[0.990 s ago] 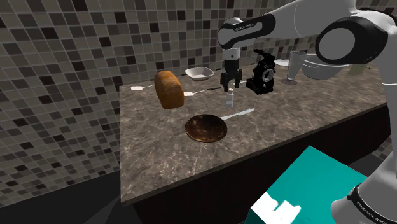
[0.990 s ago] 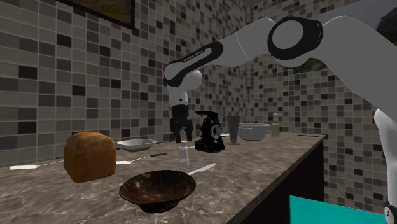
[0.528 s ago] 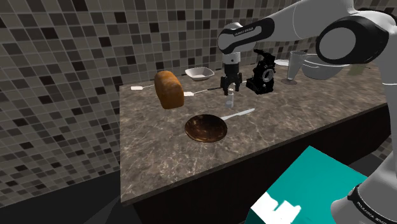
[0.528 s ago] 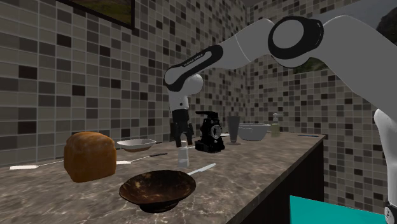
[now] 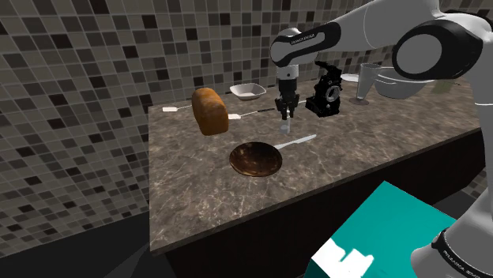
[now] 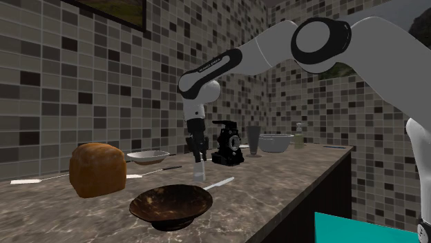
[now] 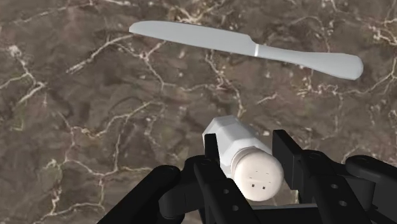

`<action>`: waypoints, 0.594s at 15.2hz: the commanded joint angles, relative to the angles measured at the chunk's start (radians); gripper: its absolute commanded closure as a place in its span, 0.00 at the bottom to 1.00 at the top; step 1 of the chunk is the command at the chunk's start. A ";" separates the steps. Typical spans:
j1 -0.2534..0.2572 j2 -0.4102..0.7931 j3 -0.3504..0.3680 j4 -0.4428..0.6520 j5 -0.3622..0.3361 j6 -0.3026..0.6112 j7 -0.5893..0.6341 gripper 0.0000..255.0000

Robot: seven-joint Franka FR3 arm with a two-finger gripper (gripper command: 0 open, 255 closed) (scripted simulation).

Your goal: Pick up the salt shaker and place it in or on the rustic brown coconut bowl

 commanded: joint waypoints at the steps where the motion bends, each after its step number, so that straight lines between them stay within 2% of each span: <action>1: 0.000 0.001 0.000 0.000 0.000 0.000 0.000 1.00; 5: 0.000 0.000 0.000 0.000 0.000 0.000 0.000 1.00; 9: -0.001 -0.012 -0.001 0.034 -0.002 -0.046 0.003 1.00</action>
